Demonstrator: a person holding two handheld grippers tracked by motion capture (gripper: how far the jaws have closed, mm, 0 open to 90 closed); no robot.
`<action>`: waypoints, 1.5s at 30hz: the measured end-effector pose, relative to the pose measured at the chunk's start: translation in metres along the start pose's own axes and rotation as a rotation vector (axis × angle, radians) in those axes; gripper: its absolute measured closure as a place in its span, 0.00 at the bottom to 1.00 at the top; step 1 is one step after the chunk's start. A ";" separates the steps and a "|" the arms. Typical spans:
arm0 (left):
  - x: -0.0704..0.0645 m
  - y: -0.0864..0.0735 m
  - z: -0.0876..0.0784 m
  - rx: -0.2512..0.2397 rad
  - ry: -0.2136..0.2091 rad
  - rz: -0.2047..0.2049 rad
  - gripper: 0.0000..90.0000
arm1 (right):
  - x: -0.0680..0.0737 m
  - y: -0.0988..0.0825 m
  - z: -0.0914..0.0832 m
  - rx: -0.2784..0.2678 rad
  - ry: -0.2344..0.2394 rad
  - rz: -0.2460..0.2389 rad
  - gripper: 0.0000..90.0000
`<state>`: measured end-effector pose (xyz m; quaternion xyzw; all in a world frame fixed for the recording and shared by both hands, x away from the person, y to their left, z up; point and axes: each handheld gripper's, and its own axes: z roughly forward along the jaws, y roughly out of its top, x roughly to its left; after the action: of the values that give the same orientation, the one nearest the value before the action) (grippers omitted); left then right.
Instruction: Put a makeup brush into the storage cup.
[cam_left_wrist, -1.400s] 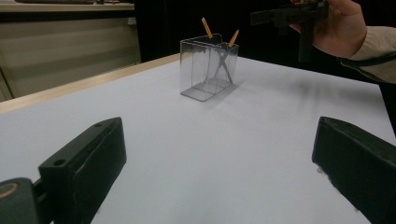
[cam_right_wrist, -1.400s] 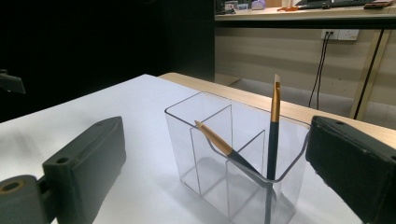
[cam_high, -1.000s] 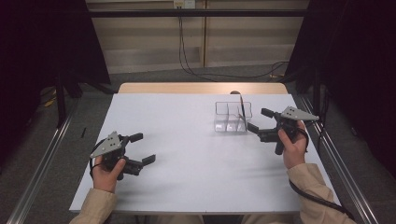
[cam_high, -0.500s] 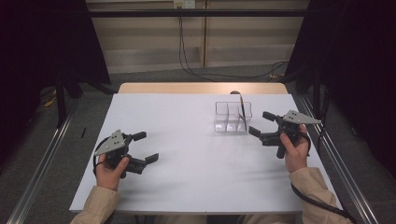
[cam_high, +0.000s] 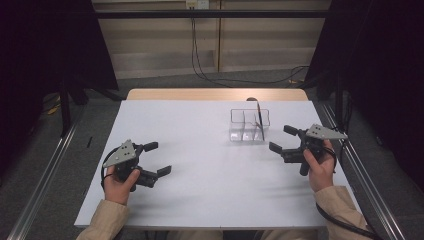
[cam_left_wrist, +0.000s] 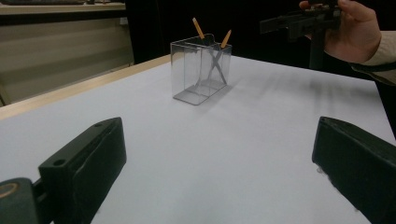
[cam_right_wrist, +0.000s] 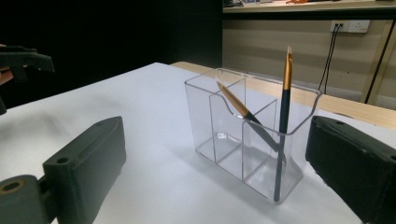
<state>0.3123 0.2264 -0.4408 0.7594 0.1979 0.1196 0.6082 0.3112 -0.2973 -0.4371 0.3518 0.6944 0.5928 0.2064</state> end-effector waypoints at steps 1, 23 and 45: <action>0.000 0.000 0.000 0.000 0.001 0.000 0.03 | 0.000 -0.001 -0.001 0.001 0.003 0.004 0.05; -0.001 0.000 -0.007 0.001 0.014 0.003 0.03 | 0.008 -0.008 -0.020 0.025 0.018 -0.022 0.05; -0.001 0.000 -0.009 -0.004 0.021 0.009 0.03 | 0.018 -0.015 -0.038 0.051 0.029 -0.030 0.05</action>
<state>0.3078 0.2336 -0.4384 0.7576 0.2006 0.1304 0.6073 0.2695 -0.3106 -0.4410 0.3378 0.7173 0.5770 0.1962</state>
